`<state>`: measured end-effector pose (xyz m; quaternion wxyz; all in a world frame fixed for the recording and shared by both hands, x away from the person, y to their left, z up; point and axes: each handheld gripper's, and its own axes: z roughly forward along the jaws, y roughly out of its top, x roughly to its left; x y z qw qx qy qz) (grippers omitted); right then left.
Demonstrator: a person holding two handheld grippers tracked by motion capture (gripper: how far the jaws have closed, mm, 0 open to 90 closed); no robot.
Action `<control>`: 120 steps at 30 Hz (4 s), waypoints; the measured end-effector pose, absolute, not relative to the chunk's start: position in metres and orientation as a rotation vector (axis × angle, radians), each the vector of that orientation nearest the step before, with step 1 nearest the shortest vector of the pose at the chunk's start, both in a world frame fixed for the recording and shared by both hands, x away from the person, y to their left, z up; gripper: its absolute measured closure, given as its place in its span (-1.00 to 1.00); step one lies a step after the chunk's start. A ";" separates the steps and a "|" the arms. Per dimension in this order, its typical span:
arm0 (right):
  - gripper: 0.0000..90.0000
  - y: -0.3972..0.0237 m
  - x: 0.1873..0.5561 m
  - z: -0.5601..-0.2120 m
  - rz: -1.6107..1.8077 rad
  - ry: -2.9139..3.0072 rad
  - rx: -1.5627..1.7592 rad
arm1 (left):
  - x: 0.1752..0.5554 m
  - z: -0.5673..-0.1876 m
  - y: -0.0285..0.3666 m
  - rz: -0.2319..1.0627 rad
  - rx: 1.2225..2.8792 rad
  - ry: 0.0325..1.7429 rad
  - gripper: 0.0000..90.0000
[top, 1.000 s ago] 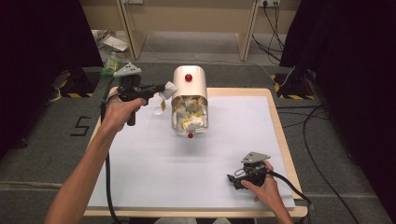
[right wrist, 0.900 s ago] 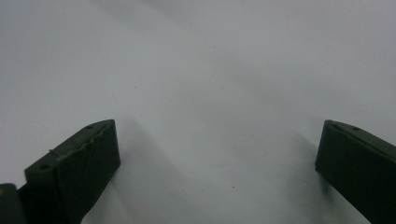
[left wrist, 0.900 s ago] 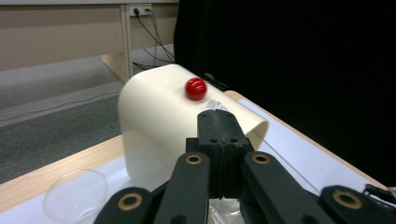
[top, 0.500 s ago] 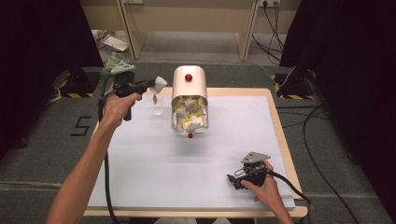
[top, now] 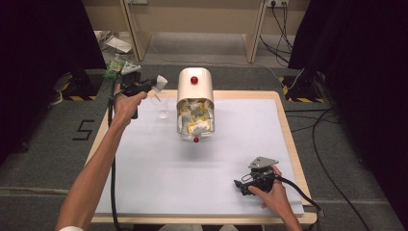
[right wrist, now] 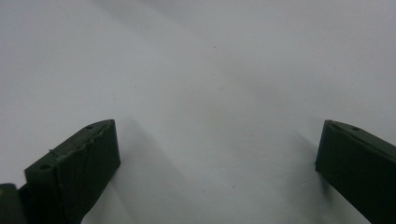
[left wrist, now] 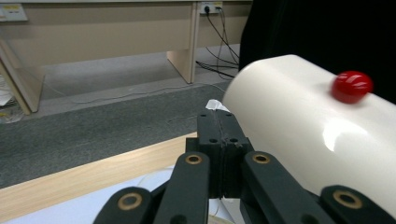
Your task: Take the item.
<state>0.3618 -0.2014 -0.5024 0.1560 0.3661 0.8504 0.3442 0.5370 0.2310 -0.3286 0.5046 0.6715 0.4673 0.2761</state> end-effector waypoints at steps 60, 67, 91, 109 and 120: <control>-0.99 -0.201 0.362 -0.502 0.986 2.435 1.048 | 0.579 -0.413 0.237 0.721 1.710 1.267 0.98; -0.99 -0.201 0.362 -0.502 0.986 2.435 1.049 | 0.580 -0.418 0.236 0.722 1.729 1.279 0.97; -0.99 -0.201 0.362 -0.502 0.986 2.435 1.050 | 0.580 -0.423 0.234 0.700 1.725 1.295 0.66; -0.99 -0.201 0.362 -0.502 0.986 2.435 1.050 | 0.576 -0.412 0.232 0.711 1.713 1.293 0.25; -0.99 -0.201 0.362 -0.502 0.986 2.435 1.050 | 0.571 -0.406 0.233 0.666 1.708 1.310 -0.05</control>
